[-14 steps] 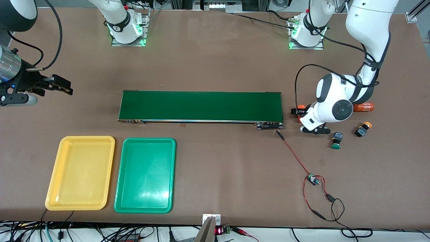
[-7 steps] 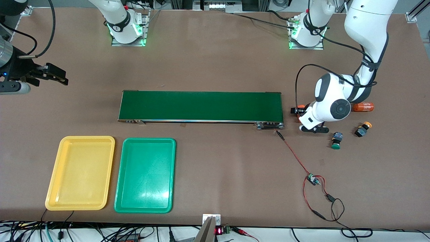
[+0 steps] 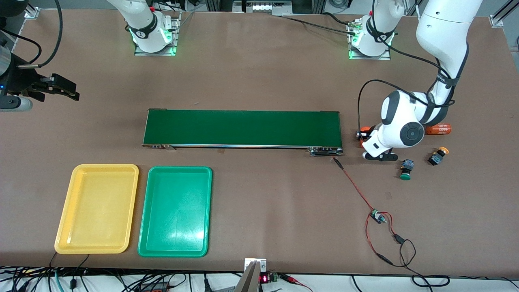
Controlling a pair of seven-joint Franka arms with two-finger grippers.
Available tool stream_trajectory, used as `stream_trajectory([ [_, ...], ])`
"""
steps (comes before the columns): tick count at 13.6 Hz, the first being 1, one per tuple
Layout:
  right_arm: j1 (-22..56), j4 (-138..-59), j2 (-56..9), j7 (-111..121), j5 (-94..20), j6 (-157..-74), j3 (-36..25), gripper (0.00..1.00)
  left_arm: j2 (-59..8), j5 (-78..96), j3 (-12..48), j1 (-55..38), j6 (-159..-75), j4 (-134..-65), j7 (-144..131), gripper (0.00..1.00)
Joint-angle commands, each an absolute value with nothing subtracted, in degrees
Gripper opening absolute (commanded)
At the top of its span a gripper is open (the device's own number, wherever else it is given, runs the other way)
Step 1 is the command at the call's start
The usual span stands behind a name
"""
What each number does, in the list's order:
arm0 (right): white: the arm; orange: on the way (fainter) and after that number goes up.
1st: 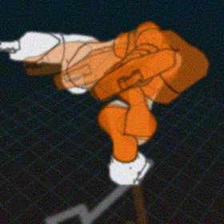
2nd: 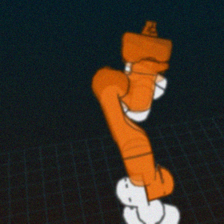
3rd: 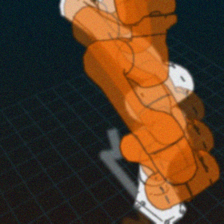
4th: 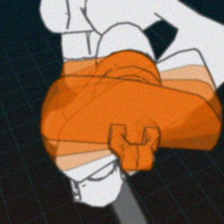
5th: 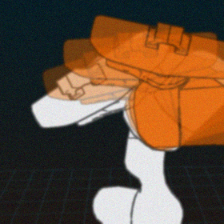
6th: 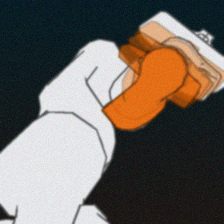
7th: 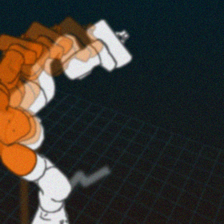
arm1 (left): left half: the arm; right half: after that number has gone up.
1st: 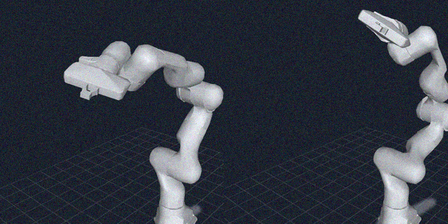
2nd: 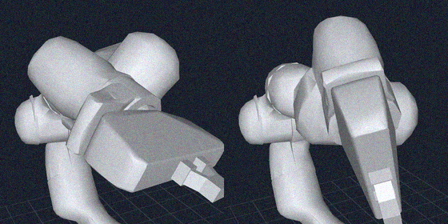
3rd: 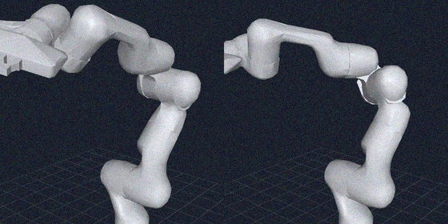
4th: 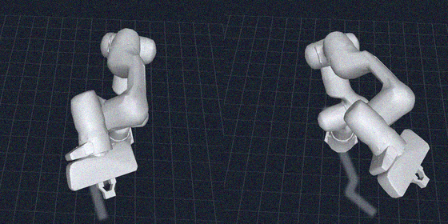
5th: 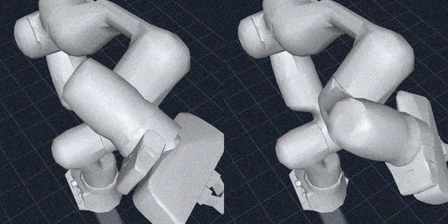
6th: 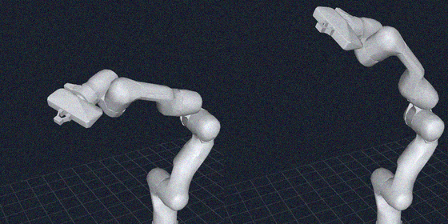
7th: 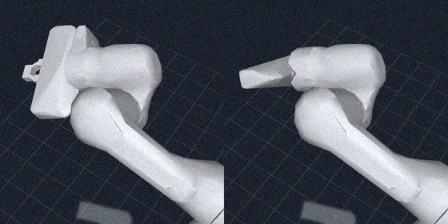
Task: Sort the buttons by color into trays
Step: 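Carry the battery to the conveyor belt end and lower it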
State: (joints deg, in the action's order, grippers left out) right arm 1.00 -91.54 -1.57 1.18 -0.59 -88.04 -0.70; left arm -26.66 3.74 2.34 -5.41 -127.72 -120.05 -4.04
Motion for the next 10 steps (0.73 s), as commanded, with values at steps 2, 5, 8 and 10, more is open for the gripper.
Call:
stream_trajectory([
  [2, 0.3, -92.4, -1.0, 1.8, -0.4, -87.8, 0.2, 1.00, -23.7, 5.0, 2.9, -5.5, -118.0, -113.2, -2.5, 0.09],
  [5, 0.6, -92.1, -1.2, 1.8, -0.3, -87.7, 0.1, 1.00, -22.2, 4.4, 6.8, -5.5, -108.6, -105.7, -1.7, 0.01],
  [8, 0.7, -91.9, -1.5, 1.8, -0.3, -87.6, 0.1, 1.00, -21.2, 3.9, 11.3, -5.5, -108.2, -106.0, 0.1, 0.00],
  [10, 0.6, -91.9, -1.6, 1.8, -0.3, -87.7, 0.1, 1.00, -21.4, 3.9, 12.8, -5.7, -108.1, -106.1, 7.3, 0.00],
])
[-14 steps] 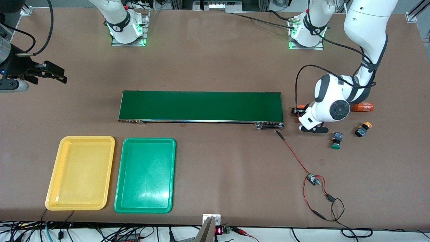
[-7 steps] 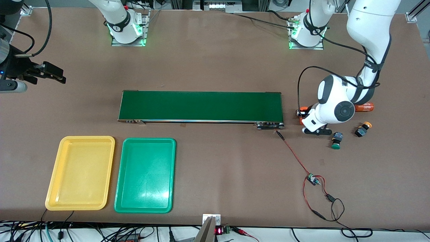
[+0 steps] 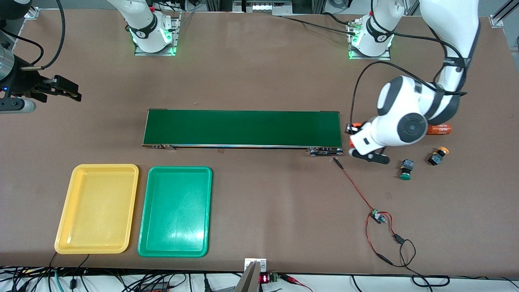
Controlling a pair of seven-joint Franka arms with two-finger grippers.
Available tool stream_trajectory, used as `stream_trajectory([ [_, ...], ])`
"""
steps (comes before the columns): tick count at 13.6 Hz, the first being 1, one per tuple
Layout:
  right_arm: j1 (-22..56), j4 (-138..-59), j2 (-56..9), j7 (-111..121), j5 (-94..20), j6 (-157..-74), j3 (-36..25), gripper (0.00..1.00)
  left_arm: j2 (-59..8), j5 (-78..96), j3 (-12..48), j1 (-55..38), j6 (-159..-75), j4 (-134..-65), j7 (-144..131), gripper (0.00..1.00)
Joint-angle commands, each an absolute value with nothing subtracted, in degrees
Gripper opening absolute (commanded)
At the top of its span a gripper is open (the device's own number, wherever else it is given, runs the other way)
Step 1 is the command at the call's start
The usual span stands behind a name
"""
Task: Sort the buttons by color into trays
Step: 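Carry the battery to the conveyor belt end and lower it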
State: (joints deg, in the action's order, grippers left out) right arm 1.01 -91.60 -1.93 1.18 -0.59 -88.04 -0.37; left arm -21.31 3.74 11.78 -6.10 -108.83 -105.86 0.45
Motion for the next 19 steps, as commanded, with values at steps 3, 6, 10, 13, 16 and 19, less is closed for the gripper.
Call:
stream_trajectory([
  [3, 0.7, -91.9, -1.6, 1.8, 0.0, -87.9, 0.1, 1.00, -22.0, 4.0, 13.1, -5.8, -106.8, -106.3, 25.2, 0.00],
  [6, 0.8, -91.8, -2.1, 1.8, 0.0, -87.8, 0.1, 1.00, -22.3, 3.5, 14.2, -8.7, -106.8, -106.3, 33.7, 0.00],
  [10, 0.7, -91.8, -2.2, 1.8, 0.1, -87.8, 0.1, 1.00, -23.6, -7.1, 14.3, -15.7, -108.6, -105.9, 34.9, 0.00],
  [13, 0.4, -91.8, -2.6, 1.8, 0.0, -87.8, 0.1, 1.00, -23.8, -7.9, 14.3, -16.6, -109.0, -105.9, 39.7, 0.00],
  [16, 0.3, -91.8, -3.0, 1.9, 0.0, -87.8, 0.1, 1.00, -24.3, -8.0, 14.3, -16.3, -111.6, -106.3, 45.9, 0.00],
  [19, 0.3, -91.8, -3.0, 1.9, 0.0, -87.9, 0.1, 1.00, -26.4, -11.4, 14.3, -16.7, -114.6, -106.3, 49.3, 0.00],
])
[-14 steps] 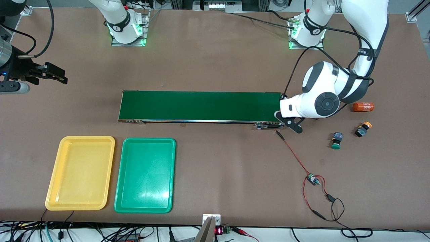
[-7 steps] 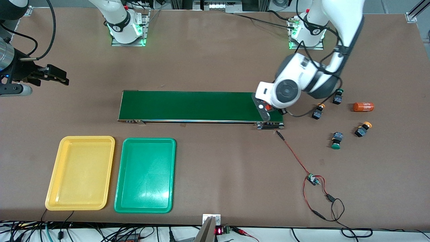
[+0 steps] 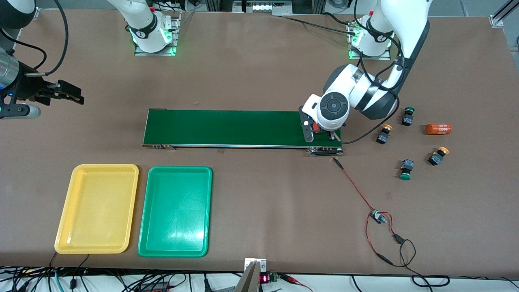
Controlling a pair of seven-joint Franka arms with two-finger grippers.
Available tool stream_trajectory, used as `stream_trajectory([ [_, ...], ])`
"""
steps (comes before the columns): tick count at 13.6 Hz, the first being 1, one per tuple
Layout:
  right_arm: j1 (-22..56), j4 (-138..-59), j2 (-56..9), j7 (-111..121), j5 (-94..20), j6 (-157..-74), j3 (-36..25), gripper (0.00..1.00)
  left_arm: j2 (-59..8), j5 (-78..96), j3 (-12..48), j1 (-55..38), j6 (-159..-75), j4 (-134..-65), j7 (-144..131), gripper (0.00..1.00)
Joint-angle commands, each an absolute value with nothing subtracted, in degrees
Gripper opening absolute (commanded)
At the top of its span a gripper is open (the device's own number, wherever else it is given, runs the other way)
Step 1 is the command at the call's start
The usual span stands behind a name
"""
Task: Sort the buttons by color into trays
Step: 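Carry the battery to the conveyor belt end and lower it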
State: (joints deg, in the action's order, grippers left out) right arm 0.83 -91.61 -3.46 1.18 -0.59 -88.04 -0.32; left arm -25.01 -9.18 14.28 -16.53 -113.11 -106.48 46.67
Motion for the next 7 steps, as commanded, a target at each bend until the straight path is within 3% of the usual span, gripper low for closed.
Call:
stream_trajectory([
  [1, 0.3, -91.8, -3.0, 1.9, 0.0, -87.9, 0.1, 1.00, -26.9, -11.7, 14.4, -16.9, -114.7, -106.3, 49.4, 0.00],
  [5, 0.3, -91.8, -3.1, 1.8, 0.0, -88.1, 0.1, 1.00, -27.2, -11.8, 14.3, -18.0, -114.7, -106.4, 49.5, 0.01],
  [6, 0.4, -91.8, -3.0, 1.8, 0.0, -88.0, 0.1, 1.00, -27.7, -11.8, 14.3, -18.0, -114.7, -106.3, 49.4, 0.05],
  [7, 0.4, -91.8, -3.0, 1.8, 0.0, -88.0, 0.1, 1.00, -28.2, -11.8, 14.3, -18.0, -114.9, -106.3, 48.9, 0.16],
])
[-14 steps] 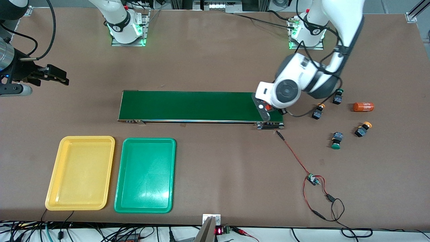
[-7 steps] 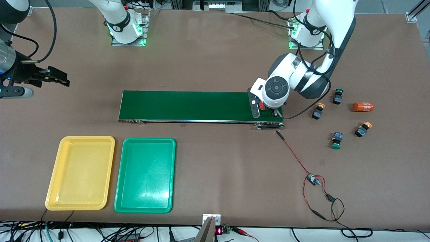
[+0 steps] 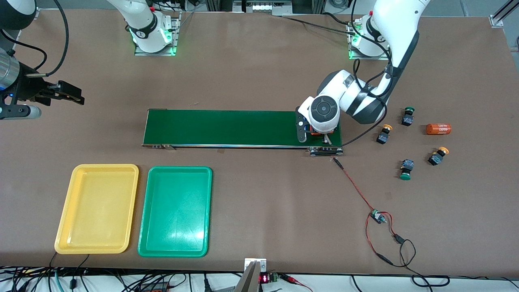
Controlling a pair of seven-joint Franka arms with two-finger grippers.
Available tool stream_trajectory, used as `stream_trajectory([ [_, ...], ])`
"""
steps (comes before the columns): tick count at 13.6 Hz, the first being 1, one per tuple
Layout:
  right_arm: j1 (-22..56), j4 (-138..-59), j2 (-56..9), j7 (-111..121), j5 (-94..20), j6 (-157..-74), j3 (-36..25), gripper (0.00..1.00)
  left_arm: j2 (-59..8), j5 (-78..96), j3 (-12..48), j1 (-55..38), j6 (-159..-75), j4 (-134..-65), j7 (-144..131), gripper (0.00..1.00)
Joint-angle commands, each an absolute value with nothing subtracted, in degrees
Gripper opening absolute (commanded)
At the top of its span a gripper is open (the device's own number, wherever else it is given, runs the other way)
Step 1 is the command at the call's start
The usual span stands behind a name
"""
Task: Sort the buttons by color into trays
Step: 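Carry the battery to the conveyor belt end and lower it, then open the left gripper, release the battery, move back to buttons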
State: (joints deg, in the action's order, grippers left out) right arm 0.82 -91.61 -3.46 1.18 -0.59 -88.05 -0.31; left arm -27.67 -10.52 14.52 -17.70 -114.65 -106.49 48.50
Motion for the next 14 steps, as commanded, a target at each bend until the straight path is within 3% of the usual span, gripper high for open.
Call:
stream_trajectory([
  [1, 0.4, -91.8, -3.0, 1.8, 0.0, -87.9, 0.1, 1.00, -28.5, -11.8, 14.3, -18.0, -115.0, -106.3, 48.7, 0.54],
  [2, 0.4, -91.8, -3.0, 1.8, 0.0, -87.9, 0.1, 1.00, -28.5, -11.9, 14.3, -17.8, -116.2, -106.3, 49.6, 1.00],
  [7, 0.5, -91.8, -2.9, 1.8, 0.0, -87.7, 0.1, 1.00, -25.4, -11.6, 14.3, -17.0, -114.6, -104.0, 49.5, 1.00],
  [11, 0.4, -91.8, -2.9, 1.8, 0.0, -87.8, 0.1, 1.00, -26.3, -11.1, 13.8, -15.4, -92.7, -86.1, 49.7, 1.00],
  [14, 0.5, -91.8, -2.9, 1.2, 0.0, -87.9, 0.1, 1.00, -27.9, -11.0, 13.3, -8.0, -94.5, -84.0, 49.7, 1.00],
])
